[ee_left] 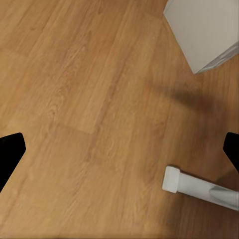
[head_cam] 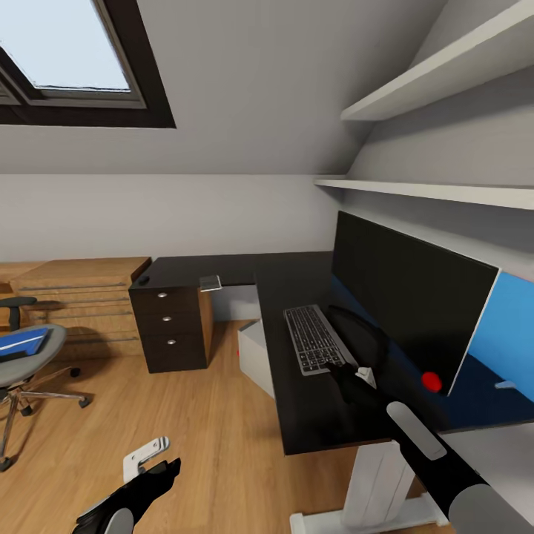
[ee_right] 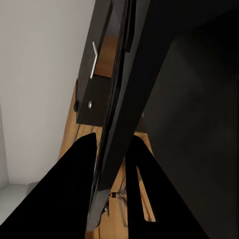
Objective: In the bedroom, organize the workspace by keeping the computer under the desk, ensuring the monitor is on the desk, placing the keyboard on the desk next to the monitor, placing the mouse on the desk next to the keyboard, moving the folder from the swivel chair onto the desk next to the mouse, stacking the notebook on top of the folder with the pen on top of the notebook, and positioning the swivel chair next to the desk.
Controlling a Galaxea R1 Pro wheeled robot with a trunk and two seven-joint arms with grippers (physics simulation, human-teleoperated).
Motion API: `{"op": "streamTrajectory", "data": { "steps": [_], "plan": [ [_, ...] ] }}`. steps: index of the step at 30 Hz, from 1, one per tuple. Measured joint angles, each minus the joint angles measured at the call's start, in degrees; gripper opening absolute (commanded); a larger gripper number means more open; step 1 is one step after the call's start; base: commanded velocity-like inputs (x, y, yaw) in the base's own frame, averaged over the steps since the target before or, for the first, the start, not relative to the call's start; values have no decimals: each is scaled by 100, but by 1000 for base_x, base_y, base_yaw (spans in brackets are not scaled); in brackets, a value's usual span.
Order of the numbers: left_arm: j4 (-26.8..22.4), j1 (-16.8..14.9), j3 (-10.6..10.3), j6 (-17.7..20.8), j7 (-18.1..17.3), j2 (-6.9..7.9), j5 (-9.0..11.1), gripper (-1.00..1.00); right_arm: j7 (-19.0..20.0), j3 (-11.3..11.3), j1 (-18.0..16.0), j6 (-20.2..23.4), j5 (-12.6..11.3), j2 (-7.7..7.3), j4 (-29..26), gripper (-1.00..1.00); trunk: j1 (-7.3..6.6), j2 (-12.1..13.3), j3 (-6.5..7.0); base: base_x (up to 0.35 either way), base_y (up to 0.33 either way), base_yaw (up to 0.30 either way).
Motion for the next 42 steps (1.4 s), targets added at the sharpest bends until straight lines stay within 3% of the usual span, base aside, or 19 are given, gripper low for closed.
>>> {"op": "streamTrajectory", "data": {
  "steps": [42],
  "plan": [
    [78,0,8,1,-12,16,-1,100,-8,-1,5,8,-2,68,0,-100,1,0,0,30,-25,0]
  ]
}}
